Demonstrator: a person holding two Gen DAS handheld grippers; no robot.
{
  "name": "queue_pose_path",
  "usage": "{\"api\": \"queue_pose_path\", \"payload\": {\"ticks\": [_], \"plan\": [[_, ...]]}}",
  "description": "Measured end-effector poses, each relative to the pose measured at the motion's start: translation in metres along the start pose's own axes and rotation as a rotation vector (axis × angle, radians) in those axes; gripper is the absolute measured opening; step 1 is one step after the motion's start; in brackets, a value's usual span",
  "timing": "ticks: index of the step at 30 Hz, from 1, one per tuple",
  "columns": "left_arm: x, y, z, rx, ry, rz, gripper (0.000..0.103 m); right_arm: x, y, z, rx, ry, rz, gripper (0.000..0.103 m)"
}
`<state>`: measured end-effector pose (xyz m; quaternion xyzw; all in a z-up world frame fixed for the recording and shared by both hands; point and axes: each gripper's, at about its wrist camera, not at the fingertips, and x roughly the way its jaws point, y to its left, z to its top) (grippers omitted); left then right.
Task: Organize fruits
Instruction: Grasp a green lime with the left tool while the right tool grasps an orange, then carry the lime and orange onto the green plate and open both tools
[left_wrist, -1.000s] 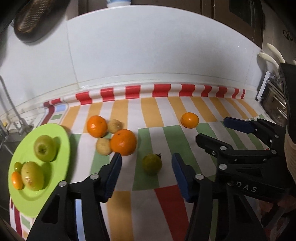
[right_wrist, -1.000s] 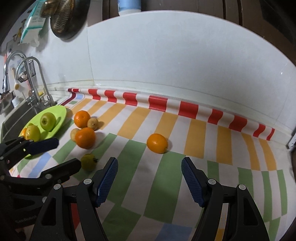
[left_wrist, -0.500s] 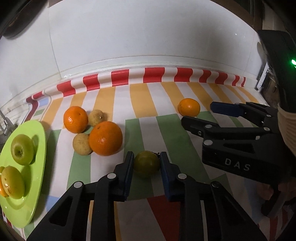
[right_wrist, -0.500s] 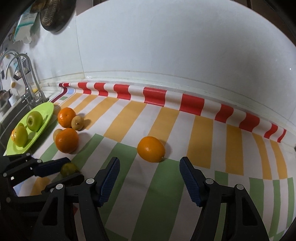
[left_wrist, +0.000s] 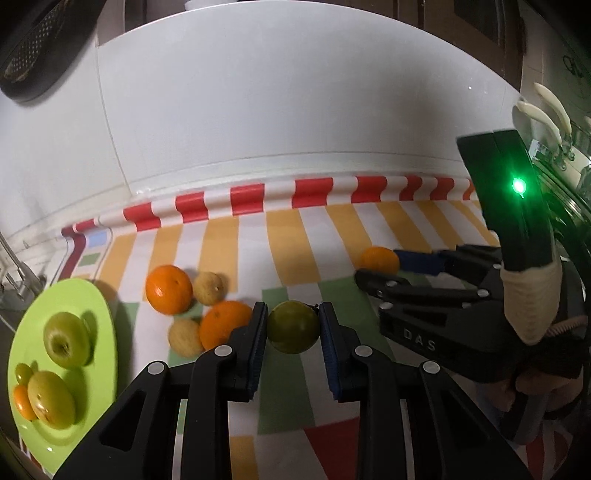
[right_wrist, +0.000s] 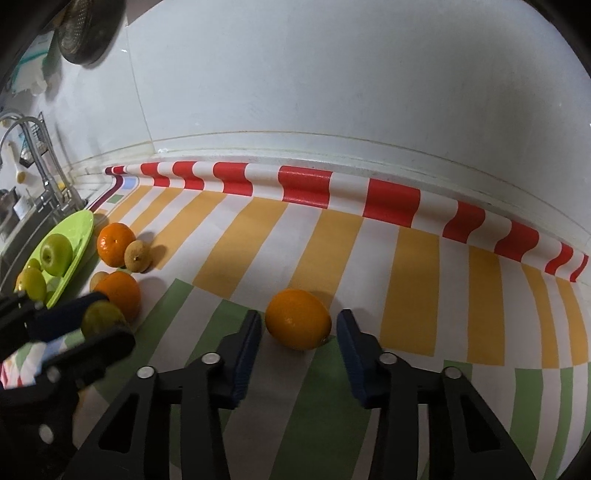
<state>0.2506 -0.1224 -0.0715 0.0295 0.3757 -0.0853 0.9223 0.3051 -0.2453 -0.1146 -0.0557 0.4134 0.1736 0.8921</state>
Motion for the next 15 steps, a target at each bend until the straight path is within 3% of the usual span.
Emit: {"api": "queue_pose_path", "payload": {"ticks": [15], "plan": [[-0.014, 0.007, 0.001, -0.009, -0.017, -0.007, 0.028, -0.029, 0.005, -0.007, 0.024, -0.044, 0.001, 0.037]]}}
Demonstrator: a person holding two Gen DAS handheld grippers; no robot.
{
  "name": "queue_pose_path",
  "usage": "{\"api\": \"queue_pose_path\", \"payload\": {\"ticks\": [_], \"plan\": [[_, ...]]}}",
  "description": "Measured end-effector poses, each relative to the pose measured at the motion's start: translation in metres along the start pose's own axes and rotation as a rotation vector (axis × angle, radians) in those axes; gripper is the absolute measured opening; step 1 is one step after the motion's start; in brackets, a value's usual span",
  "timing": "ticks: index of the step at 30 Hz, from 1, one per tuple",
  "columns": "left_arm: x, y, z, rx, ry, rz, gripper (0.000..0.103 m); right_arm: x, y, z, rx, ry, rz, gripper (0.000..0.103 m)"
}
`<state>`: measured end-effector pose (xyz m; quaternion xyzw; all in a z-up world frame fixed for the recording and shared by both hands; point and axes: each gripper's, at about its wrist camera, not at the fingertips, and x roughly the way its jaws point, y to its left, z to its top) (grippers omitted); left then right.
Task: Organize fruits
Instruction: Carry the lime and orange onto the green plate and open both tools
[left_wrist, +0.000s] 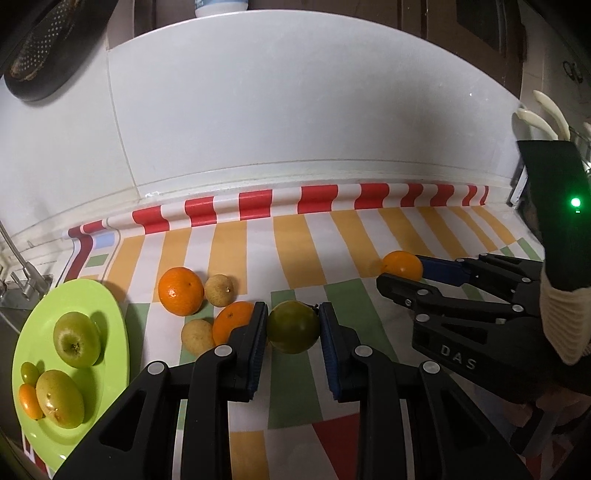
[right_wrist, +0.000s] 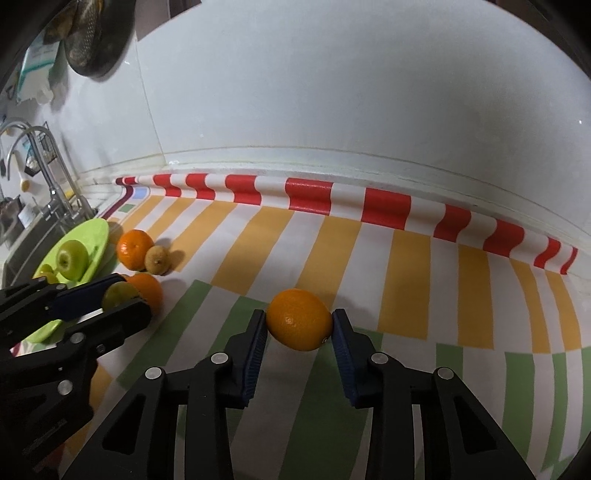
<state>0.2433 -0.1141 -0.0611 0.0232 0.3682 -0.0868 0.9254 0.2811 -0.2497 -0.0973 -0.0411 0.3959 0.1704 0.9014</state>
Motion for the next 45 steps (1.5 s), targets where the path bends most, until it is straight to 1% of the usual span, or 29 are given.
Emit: {"api": "queue_pose_path", "payload": {"ticks": [6, 17, 27, 34, 45], "plan": [[-0.020, 0.005, -0.005, -0.006, -0.018, -0.011, 0.028, -0.031, 0.012, -0.005, -0.004, -0.025, 0.003, 0.037], [-0.070, 0.013, -0.022, -0.015, -0.063, -0.029, 0.028, -0.084, 0.038, -0.013, -0.009, -0.075, -0.017, 0.037], [-0.114, 0.031, -0.038, -0.045, -0.109, -0.027, 0.028, -0.125, 0.074, -0.023, -0.014, -0.119, -0.014, 0.037], [-0.146, 0.044, -0.052, -0.072, -0.149, 0.018, 0.028, -0.144, 0.095, -0.028, -0.027, -0.152, 0.012, 0.037], [-0.184, 0.062, -0.073, -0.132, -0.196, 0.106, 0.028, -0.160, 0.126, -0.031, -0.079, -0.189, 0.097, 0.037]]}}
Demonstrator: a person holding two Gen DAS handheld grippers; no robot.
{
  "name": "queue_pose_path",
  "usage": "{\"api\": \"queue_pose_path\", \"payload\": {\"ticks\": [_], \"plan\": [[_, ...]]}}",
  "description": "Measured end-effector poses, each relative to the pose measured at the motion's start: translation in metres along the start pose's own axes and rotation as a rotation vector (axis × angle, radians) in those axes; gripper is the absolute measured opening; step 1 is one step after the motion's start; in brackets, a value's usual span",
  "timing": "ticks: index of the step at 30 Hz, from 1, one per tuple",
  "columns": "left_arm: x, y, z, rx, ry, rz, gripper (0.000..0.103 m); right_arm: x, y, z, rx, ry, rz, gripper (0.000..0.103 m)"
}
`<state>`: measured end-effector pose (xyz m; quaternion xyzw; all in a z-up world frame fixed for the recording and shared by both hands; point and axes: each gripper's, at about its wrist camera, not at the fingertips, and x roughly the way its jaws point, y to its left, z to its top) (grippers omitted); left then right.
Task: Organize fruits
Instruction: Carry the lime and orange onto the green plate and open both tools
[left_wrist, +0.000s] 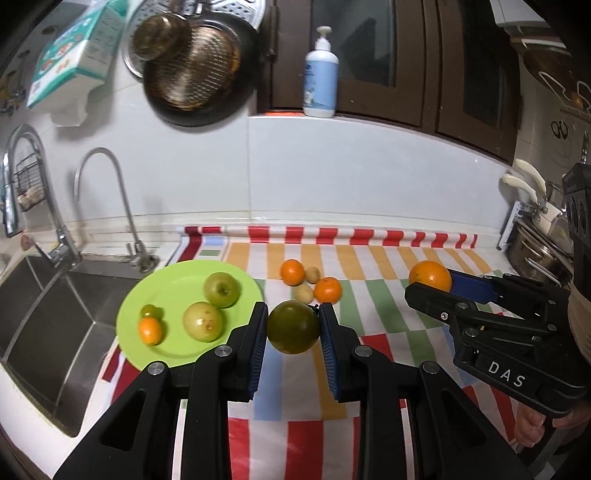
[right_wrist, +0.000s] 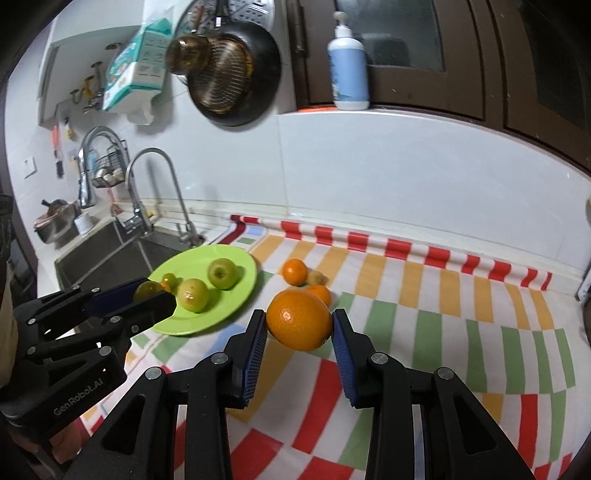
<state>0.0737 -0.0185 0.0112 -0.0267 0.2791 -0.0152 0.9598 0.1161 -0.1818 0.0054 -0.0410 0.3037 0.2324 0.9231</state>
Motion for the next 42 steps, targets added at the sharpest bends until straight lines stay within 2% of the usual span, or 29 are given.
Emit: {"api": "queue_pose_path", "payload": {"ticks": [8, 19, 33, 42], "plan": [[-0.016, 0.033, -0.001, 0.007, -0.024, 0.030, 0.028, 0.004, 0.028, 0.006, -0.002, -0.015, 0.022, 0.037], [-0.009, 0.093, 0.003, 0.040, -0.005, 0.024, 0.028, 0.034, 0.080, 0.017, 0.027, -0.005, 0.043, 0.037], [0.029, 0.158, 0.012, 0.097, 0.021, -0.027, 0.028, 0.090, 0.133, 0.036, 0.040, 0.034, 0.026, 0.037], [0.070, 0.186, 0.017, 0.136, 0.060, -0.055, 0.028, 0.132, 0.150, 0.044, 0.064, 0.056, 0.046, 0.037]]}}
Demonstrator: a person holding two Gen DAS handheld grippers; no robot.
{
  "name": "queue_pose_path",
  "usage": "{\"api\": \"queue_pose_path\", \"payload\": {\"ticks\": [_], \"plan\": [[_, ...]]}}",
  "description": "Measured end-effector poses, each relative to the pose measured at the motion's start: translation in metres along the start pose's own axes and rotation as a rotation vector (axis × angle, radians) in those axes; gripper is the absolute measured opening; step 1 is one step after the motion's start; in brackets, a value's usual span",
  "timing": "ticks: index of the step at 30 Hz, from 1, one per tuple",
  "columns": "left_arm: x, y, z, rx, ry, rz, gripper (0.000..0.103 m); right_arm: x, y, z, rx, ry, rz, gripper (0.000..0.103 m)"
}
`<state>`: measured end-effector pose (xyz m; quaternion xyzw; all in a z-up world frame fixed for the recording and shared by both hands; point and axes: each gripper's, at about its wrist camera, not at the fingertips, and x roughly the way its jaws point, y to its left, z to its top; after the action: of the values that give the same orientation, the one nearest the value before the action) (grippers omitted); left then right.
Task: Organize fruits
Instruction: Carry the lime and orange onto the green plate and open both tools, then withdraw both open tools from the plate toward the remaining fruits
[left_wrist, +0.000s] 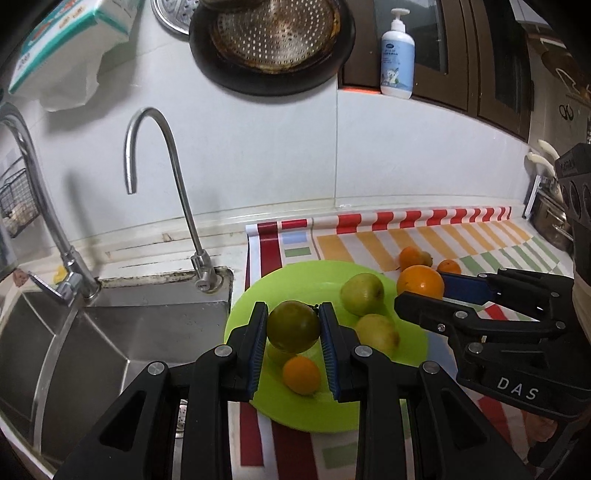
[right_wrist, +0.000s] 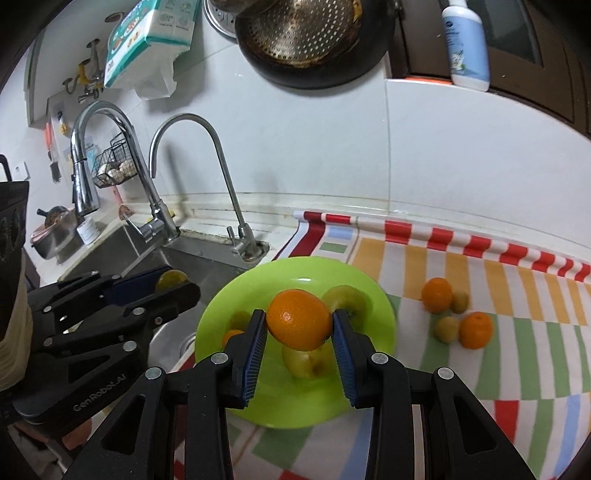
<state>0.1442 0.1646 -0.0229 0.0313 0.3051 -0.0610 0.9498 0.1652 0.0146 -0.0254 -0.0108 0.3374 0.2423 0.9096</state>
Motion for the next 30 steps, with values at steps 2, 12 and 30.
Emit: {"api": "queue_pose_path", "payload": {"ticks": [2, 12, 30], "plan": [[0.010, 0.005, 0.000, 0.001, 0.011, -0.015, 0.028, 0.010, 0.000, 0.002, 0.005, 0.008, 0.010, 0.037], [0.059, 0.017, -0.004, -0.001, 0.080, -0.045, 0.028, 0.058, -0.007, 0.005, 0.010, 0.088, 0.020, 0.037], [0.045, 0.013, -0.004, -0.019, 0.061, -0.030, 0.040, 0.049, -0.017, 0.004, 0.067, 0.067, -0.004, 0.042]]}}
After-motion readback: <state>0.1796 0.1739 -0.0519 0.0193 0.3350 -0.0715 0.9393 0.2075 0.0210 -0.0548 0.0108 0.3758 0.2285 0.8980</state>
